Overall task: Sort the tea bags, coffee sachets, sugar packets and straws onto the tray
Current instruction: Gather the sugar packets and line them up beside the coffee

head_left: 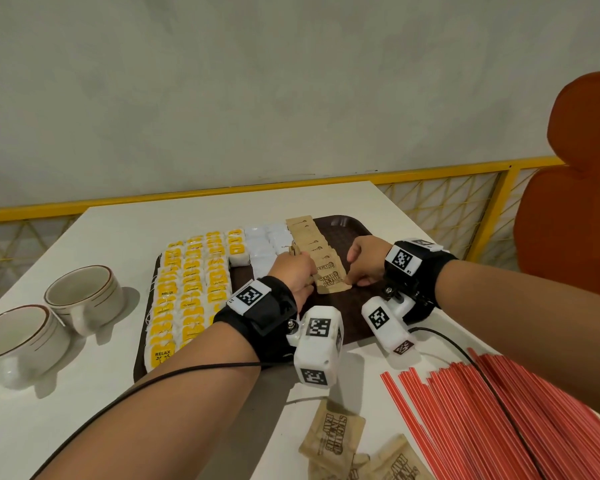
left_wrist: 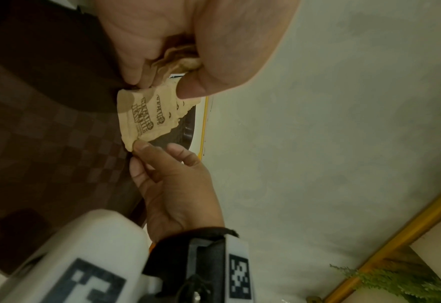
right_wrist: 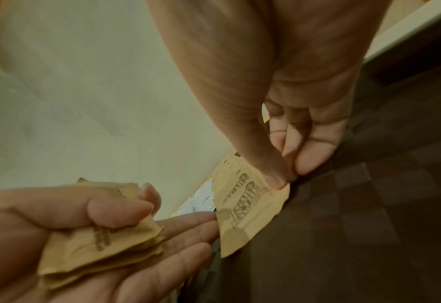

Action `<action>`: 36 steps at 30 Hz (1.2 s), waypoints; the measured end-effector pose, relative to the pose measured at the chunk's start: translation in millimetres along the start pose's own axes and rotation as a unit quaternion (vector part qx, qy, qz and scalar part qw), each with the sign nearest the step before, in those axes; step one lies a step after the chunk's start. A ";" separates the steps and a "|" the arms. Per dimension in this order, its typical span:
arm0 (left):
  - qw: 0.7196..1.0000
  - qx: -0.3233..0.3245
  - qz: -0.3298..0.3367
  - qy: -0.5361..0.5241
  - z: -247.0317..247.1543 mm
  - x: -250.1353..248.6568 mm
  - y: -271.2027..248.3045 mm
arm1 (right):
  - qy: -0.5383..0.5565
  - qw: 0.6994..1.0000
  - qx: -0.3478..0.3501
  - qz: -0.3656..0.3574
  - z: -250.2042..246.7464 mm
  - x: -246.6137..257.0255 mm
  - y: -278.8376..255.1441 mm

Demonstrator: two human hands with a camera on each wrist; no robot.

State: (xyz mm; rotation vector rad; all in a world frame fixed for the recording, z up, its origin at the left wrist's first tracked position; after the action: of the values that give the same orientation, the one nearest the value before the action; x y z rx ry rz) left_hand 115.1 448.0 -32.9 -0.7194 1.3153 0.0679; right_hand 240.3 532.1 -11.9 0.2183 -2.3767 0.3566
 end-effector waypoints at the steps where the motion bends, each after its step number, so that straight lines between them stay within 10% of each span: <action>1: 1.000 -0.003 -0.003 -0.014 0.2 0.3 0.2 | 0.005 1.000 -0.002 -0.001 0.0 0.5 0.5; 36: 0.996 -0.005 0.081 -0.041 2.9 -8.2 -12.1 | 0.035 0.996 -0.032 -0.078 -6.4 15.8 3.0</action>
State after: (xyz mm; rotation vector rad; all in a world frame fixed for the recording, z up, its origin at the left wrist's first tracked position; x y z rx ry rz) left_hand 120.6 442.8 -20.1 -0.6111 1.2921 0.2318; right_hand 232.0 536.0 2.7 0.3529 -2.2818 0.2103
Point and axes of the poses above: each hand's wrist, its own y-axis towards the middle knuckle, its own z-axis out of the palm, x = y × z, the point moved 9 cm from there along y, towards the middle knuckle, and after that the axes turned 8 degrees about -x, right-handed, at the moved point
